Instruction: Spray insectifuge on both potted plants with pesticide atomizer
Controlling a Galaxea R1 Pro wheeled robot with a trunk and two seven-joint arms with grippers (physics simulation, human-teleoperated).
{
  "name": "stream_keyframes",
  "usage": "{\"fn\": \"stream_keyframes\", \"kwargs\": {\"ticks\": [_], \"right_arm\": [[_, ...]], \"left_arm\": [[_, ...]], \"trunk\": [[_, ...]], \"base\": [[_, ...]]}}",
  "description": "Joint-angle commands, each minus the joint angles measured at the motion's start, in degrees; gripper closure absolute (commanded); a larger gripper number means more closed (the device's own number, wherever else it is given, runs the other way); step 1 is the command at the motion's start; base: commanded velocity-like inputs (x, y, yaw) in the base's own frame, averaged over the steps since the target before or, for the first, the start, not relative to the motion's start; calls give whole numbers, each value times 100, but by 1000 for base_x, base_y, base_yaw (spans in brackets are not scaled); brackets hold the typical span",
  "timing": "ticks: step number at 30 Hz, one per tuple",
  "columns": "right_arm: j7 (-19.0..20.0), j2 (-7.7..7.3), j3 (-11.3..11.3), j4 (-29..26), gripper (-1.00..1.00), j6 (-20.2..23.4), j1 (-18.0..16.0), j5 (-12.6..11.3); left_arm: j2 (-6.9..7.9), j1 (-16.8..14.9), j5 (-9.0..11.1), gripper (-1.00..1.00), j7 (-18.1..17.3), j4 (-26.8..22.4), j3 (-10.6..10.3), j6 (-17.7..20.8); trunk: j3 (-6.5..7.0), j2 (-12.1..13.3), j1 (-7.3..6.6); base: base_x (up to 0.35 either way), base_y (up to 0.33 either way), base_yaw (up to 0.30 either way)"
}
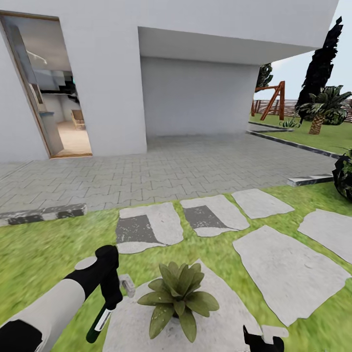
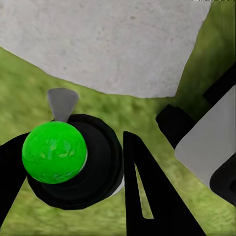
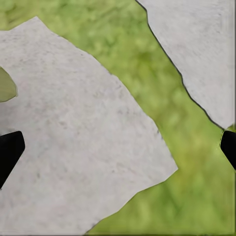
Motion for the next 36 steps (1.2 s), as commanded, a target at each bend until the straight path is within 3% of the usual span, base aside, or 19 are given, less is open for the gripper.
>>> {"fn": "stream_keyframes", "kwargs": {"ticks": [1, 7, 12, 18, 27, 36], "right_arm": [[16, 2, 6, 5, -100, -21, -4, -50], [15, 8, 6, 5, -100, -21, -4, -59], [15, 8, 4, 5, -100, -21, -4, -59], [14, 14, 3, 4, -100, -21, -4, -59], [15, 17, 4, 5, -100, -21, -4, -59], [12, 17, -3, 5, -100, -21, -4, -59]], "left_arm": [[-3, -1, -25, 100, -48, -14, -28, 59], [-72, -14, -22, 100, -69, -22, -22, 59], [-24, -9, -14, 100, -41, 16, -19, 58], [9, -8, -30, 100, -1, 476, -13, 58], [32, 1, 7, 100, 17, 508, 7, 66], [-43, -1, -15, 100, 134, 447, 10, 70]], "trunk": [[-14, -3, -1], [-64, -3, -1], [-109, -3, -1], [-163, -3, -1], [-246, -3, -1], [-307, -3, -1]], "base": [[0, 0, -131], [0, 0, -134], [0, 0, -94], [0, 0, -13], [0, 0, 0], [79, 115, 0]]}}
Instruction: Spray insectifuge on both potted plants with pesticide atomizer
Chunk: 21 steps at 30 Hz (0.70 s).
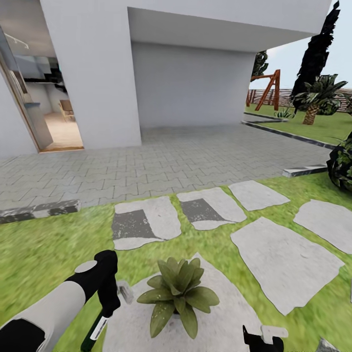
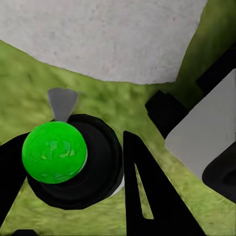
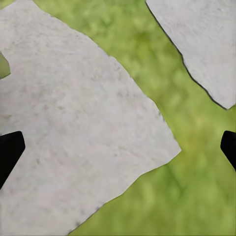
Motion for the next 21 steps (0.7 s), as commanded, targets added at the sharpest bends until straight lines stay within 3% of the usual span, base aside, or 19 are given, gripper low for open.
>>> {"fn": "stream_keyframes", "kwargs": {"ticks": [1, 21], "right_arm": [[19, 0, 6, 4, -100, -21, -3, -50], [26, -19, 6, 4, -100, -21, -3, -45]], "left_arm": [[2, -1, 13, 100, 140, -18, 2, 64], [-13, -1, 33, 100, 197, 36, 6, 74]], "trunk": [[-14, -2, -1], [-136, -2, -1]], "base": [[0, 0, 0], [0, 0, 0]]}}
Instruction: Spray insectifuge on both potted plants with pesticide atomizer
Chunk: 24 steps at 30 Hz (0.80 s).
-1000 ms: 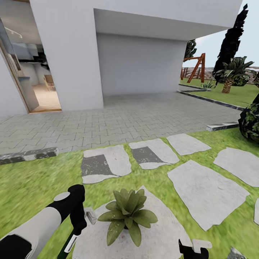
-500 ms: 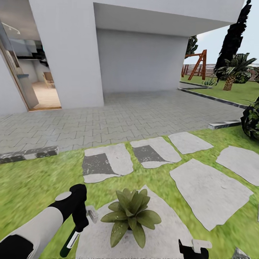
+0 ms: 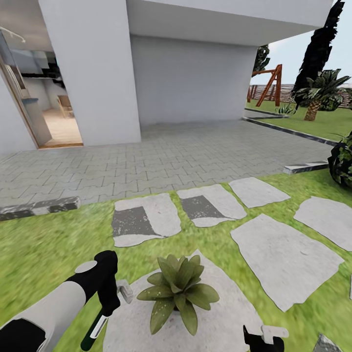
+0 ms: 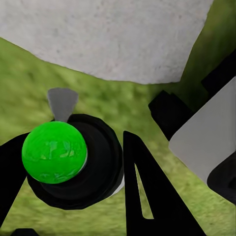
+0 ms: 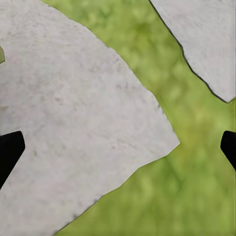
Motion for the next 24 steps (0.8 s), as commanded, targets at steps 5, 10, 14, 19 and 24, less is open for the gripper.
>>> {"fn": "stream_keyframes", "kwargs": {"ticks": [5, 10, 14, 19, 24], "right_arm": [[10, 1, 6, 4, -100, -21, -4, -53], [10, 2, 6, 4, -100, -21, -3, -55], [10, 2, 6, 4, -100, -21, -3, -54], [10, 2, 6, 4, -100, -21, -3, -53], [9, 2, 6, 4, -100, -21, -3, -47]], "left_arm": [[61, 33, -21, 100, -42, 108, -26, 52], [29, 84, -6, 100, 219, 108, 6, 52], [10, 84, 0, 100, 240, 88, -6, 52], [-4, 66, -4, 100, 242, 75, -25, 60], [14, 51, -6, 100, 242, -209, -25, 55]], "trunk": [[-5, -2, -1], [-5, -2, -1], [-5, -2, -1], [-5, -2, -1], [-5, -2, -1]], "base": [[0, 0, 0], [0, 0, -139], [36, 28, -288], [153, 196, -163], [21, 30, -8]]}}
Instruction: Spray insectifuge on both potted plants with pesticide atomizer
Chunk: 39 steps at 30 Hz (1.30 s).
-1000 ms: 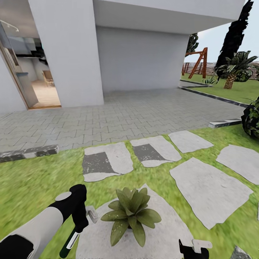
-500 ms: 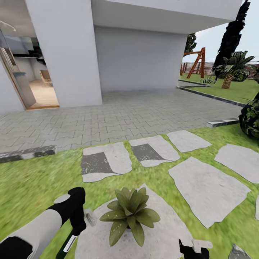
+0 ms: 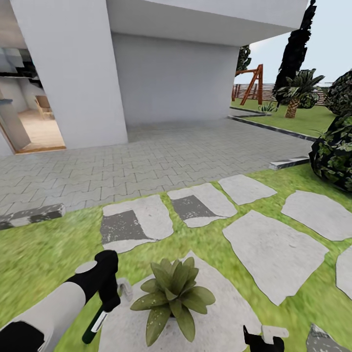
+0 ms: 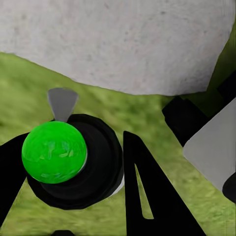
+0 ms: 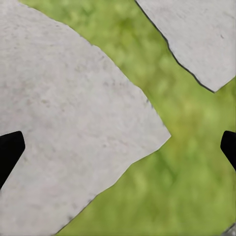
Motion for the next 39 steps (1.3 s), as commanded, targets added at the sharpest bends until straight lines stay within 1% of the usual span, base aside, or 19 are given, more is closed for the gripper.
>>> {"fn": "stream_keyframes", "kwargs": {"ticks": [1, 3, 5, 7, 9, 16, 18, 20, 21, 22, 23, 24, 25, 27, 28, 30, 32, 37, 39], "right_arm": [[16, 0, 6, 4, -100, -21, -3, -49], [16, 0, 6, 4, -100, -21, -3, -49], [16, 0, 6, 4, -100, -21, -3, -49], [16, 0, 6, 4, -100, -21, -3, -49], [16, 0, 6, 4, -100, -21, -3, -49], [16, 0, 6, 4, -100, -21, -3, -49], [16, 0, 6, 4, -100, -21, -3, -49], [16, 0, 6, 4, -100, -21, -3, -49], [16, 0, 6, 4, -100, -21, -3, -49], [16, 0, 6, 4, -100, -21, -3, -49], [16, 0, 7, 4, -100, -21, -3, -49], [16, 0, 11, 4, -100, -21, -3, -49], [16, 0, 12, 4, -100, -21, -3, -49], [18, 0, 14, 4, -100, -21, -3, -49], [22, 0, 14, 6, -100, -21, -3, -49], [24, 0, 14, 35, -100, -21, -3, -48], [20, 0, 12, 101, -100, -21, -3, -48], [11, -7, 7, 124, -100, -21, -3, -53], [9, -7, 0, 111, -100, -27, -3, -68]], "left_arm": [[8, -1, -22, 100, -43, -44, -16, 46], [11, 11, -22, 100, -43, -46, -26, 38], [93, 220, -22, 100, -20, 13, -24, 22], [147, 286, -17, 100, -17, 15, -24, 19], [164, 316, -13, 100, -14, 19, -39, 18], [109, 378, 54, 100, 19, -58, 12, 24], [61, 364, 78, 100, 24, -155, 130, 26], [46, 359, 85, 100, 26, -303, 177, 32], [52, 360, 88, 100, 27, -366, 282, 32], [74, 364, 90, 100, 27, -400, 518, 23], [110, 372, 88, 100, 30, -370, 771, -88], [146, 380, 85, 100, 62, -318, 916, -332], [177, 381, 87, 100, 122, -254, 997, -532], [213, 383, 91, 100, 485, 11, 1315, -939], [197, 383, 96, 100, 684, 136, 1531, -1033], [172, 383, 100, 100, 879, 286, 1794, -1107], [146, 377, 89, 100, 938, 327, 1860, -1133], [119, 330, 52, 100, 911, 301, 1861, -1142], [101, 330, 54, 100, 834, 304, 1868, -1136]], "trunk": [[-5, -2, -1], [-5, -2, -1], [-5, -2, -1], [-5, -2, -1], [-5, -2, -1], [-5, -2, -1], [-5, -2, -1], [-5, -2, -1], [-5, -2, -1], [-5, -2, -1], [-5, -2, -1], [-5, -2, -1], [-5, -2, -1], [-5, -2, -1], [-5, -2, -1], [-5, -2, -1], [-5, -2, -1], [-5, -2, -1], [-5, -2, -1]], "base": [[2, 3, -1], [1, 1, 0], [0, 0, 0], [0, 0, 0], [0, 0, 0], [0, 0, 0], [0, 0, 0], [0, 0, 0], [0, 0, 0], [0, 0, 0], [0, 0, 0], [0, 0, 0], [0, 0, 0], [0, 0, 0], [0, 0, 0], [0, 0, 0], [0, 0, 0], [0, 0, 0], [0, 0, 0]]}}
